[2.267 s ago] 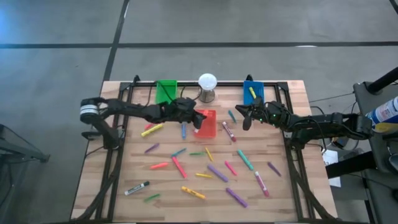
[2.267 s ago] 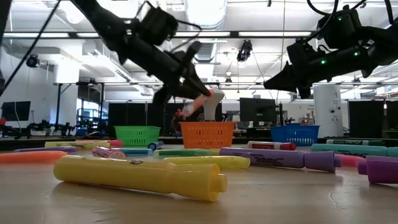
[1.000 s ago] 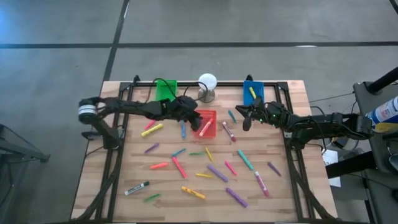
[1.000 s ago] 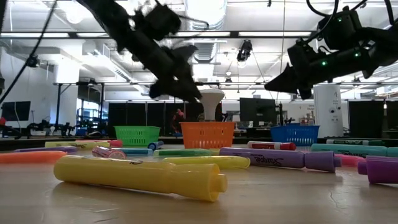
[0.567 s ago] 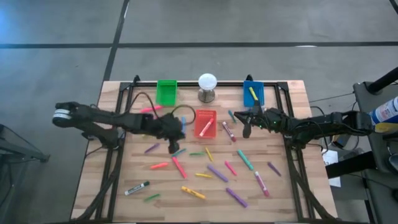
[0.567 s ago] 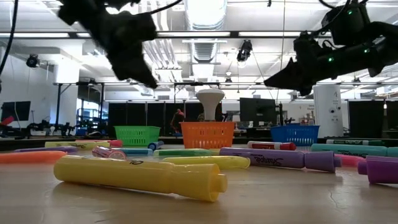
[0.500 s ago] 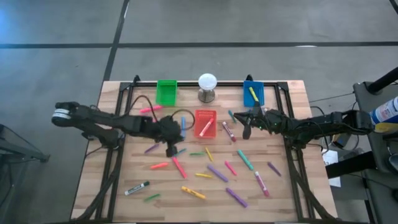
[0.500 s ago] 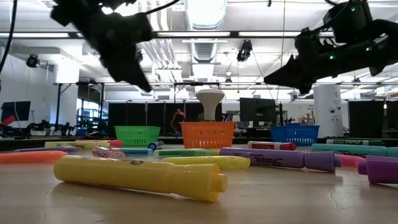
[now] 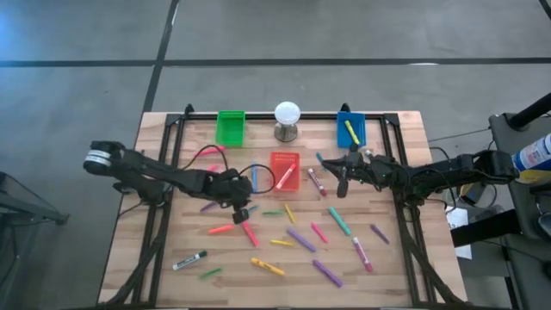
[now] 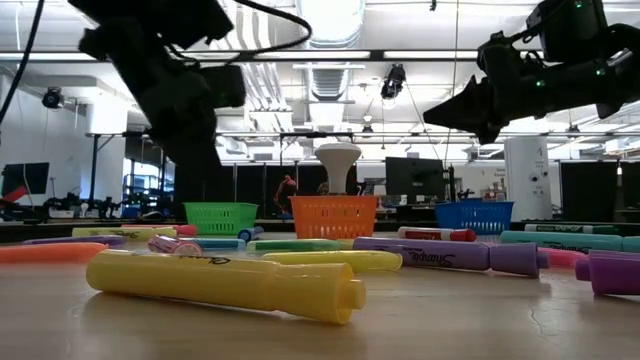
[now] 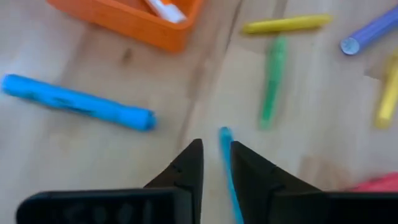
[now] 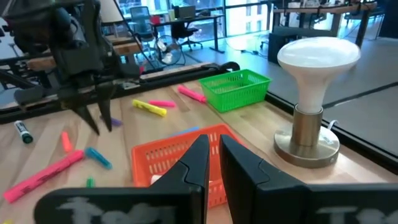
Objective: Pick & Place Markers
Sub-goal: Put the bottom blue pen into the green bin
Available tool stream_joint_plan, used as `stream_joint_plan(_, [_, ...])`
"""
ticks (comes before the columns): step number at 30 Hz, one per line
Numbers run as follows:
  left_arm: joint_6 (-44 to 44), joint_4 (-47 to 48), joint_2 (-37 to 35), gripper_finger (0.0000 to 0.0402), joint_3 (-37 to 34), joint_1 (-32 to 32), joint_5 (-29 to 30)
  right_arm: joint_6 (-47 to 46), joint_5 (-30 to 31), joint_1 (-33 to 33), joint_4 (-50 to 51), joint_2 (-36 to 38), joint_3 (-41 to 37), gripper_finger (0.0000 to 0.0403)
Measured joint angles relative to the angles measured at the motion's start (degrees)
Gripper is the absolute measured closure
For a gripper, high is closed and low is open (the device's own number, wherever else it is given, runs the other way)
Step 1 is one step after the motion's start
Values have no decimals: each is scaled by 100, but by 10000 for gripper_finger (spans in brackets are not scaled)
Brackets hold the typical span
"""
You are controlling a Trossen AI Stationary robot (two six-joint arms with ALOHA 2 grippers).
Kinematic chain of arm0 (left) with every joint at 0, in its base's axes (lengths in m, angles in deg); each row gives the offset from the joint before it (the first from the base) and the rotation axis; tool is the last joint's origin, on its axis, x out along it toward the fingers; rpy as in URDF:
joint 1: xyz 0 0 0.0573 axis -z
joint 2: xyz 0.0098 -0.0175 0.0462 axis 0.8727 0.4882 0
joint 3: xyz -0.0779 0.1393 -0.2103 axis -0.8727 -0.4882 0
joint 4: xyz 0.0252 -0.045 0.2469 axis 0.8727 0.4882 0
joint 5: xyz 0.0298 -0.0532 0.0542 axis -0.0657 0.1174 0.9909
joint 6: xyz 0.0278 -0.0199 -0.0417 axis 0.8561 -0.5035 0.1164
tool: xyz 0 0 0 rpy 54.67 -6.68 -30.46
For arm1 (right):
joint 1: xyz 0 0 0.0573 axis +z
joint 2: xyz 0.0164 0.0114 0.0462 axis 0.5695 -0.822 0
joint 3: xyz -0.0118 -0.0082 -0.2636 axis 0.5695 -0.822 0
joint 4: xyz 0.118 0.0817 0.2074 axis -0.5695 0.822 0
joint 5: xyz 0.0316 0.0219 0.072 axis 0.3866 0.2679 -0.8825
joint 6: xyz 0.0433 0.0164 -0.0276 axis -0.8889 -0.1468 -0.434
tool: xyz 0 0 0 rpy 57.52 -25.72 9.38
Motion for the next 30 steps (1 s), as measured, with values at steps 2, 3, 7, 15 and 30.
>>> stream_joint_plan(2, [-80,20,211,301,96,42,-181,0,2,0,0,0,0,369])
stream_joint_plan(3, [-84,18,316,293,144,64,-196,0,2,0,0,0,0,369])
stream_joint_plan(7, [-88,189,702,270,307,74,-193,0,2,0,4,0,0,369])
stream_joint_plan(15, [-127,393,1074,264,415,71,-314,0,0,-1,5,0,0,369])
stream_joint_plan(30, [390,1050,1141,359,464,5,-234,0,28,-1,19,0,-2,369])
